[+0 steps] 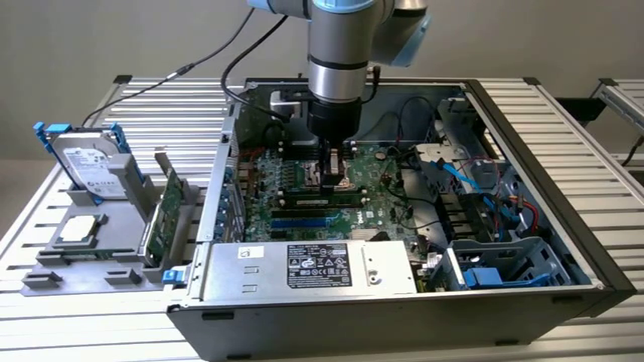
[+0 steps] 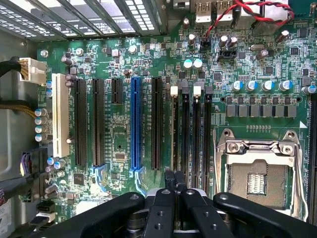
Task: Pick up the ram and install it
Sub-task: 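Press down the ram until it locks into place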
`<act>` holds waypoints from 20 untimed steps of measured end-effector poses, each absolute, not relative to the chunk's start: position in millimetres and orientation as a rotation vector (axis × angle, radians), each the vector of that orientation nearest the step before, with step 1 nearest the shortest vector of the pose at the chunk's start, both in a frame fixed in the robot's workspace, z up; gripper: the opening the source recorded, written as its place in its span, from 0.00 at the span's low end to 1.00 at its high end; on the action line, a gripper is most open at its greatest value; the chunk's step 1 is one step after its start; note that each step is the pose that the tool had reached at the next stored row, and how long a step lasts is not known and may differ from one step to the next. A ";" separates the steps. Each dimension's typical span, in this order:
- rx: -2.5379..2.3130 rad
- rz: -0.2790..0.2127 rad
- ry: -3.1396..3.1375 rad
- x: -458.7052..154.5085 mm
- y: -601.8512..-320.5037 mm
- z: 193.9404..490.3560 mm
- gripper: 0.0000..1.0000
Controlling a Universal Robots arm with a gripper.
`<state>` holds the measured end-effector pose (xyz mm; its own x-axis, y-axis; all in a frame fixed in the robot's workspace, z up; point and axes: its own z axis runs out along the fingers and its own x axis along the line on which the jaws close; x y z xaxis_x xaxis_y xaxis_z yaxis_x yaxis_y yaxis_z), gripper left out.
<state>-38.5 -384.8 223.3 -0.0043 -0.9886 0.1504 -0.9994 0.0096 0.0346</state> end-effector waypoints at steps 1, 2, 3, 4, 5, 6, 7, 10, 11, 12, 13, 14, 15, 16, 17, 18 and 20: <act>2.119 0.123 -2.134 -38.5 -384.8 223.2 0.11; 2.120 0.121 -2.134 -38.4 -384.8 223.9 0.11; 2.121 0.118 -2.136 -38.3 -384.5 225.8 0.11; 2.120 0.118 -2.135 -38.4 -384.6 229.2 0.11; 2.119 0.117 -2.134 -38.4 -384.7 233.1 0.11; 2.119 0.117 -2.133 -38.5 -384.8 236.5 0.11; 2.119 0.116 -2.133 -38.4 -384.8 237.9 0.11; 2.119 0.116 -2.133 -38.4 -384.8 237.9 0.11; 2.119 0.116 -2.133 -38.4 -384.8 238.0 0.11; 2.119 0.116 -2.133 -38.4 -384.8 238.0 0.11; 2.119 0.116 -2.133 -38.4 -384.8 238.0 0.11; 2.119 0.116 -2.133 -38.4 -384.8 238.0 0.11; 2.119 0.116 -2.133 -38.4 -384.8 238.0 0.11; 2.119 0.116 -2.133 -38.4 -384.8 238.0 0.11; 2.119 0.116 -2.133 -38.4 -384.8 238.0 0.11; 2.119 0.116 -2.133 -38.4 -384.8 238.0 0.11; 2.119 0.116 -2.133 -38.4 -384.8 238.0 0.11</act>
